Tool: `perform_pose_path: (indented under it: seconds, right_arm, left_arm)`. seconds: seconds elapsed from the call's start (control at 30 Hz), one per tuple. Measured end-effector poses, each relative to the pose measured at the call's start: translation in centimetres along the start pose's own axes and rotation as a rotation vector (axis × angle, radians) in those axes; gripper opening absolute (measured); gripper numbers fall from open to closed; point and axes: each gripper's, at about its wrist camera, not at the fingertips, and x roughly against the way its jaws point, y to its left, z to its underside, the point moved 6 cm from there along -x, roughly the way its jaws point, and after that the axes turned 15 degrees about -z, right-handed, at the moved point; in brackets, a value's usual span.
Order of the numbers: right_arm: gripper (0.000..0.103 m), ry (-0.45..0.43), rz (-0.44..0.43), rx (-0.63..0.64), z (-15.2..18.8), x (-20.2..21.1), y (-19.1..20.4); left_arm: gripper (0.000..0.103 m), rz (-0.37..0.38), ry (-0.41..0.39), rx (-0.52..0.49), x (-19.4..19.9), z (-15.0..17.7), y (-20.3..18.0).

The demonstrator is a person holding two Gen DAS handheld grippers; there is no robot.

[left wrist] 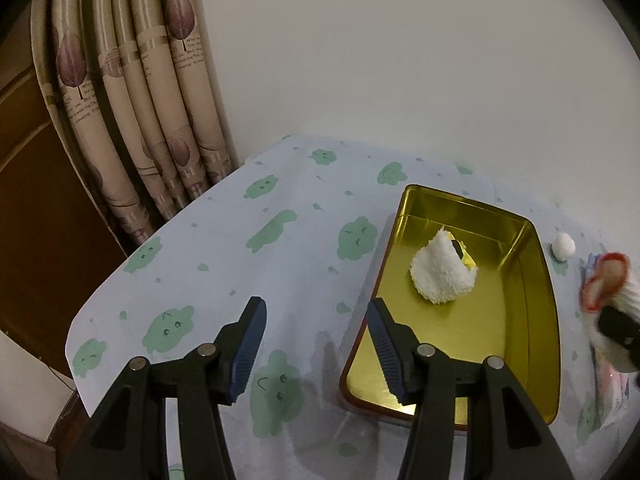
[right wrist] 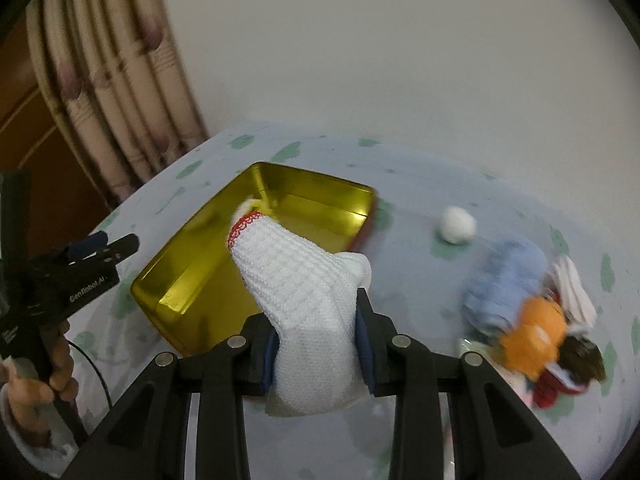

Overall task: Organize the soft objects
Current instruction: 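Carry the white waffle sock with the right gripper and drop it in the tin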

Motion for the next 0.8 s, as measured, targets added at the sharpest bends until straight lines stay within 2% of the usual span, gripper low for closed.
perform_pose_path:
  seconds: [0.2,0.6,0.8]
  right_arm:
    - [0.030,0.048,0.011,0.063,-1.1,-3.8,2.1]
    - [0.032,0.112,0.032,0.063,-1.1,-8.7,2.4]
    - [0.035,0.147,0.046,0.089,-0.5,-10.2,3.0]
  left_arm:
    - [0.054,-0.012,0.006,0.035,-0.4,-0.2,0.8]
    - [0.054,-0.073,0.079,0.146,-2.2,0.1,3.8]
    - [0.054,-0.074,0.097,0.142,-2.7,0.2,3.8]
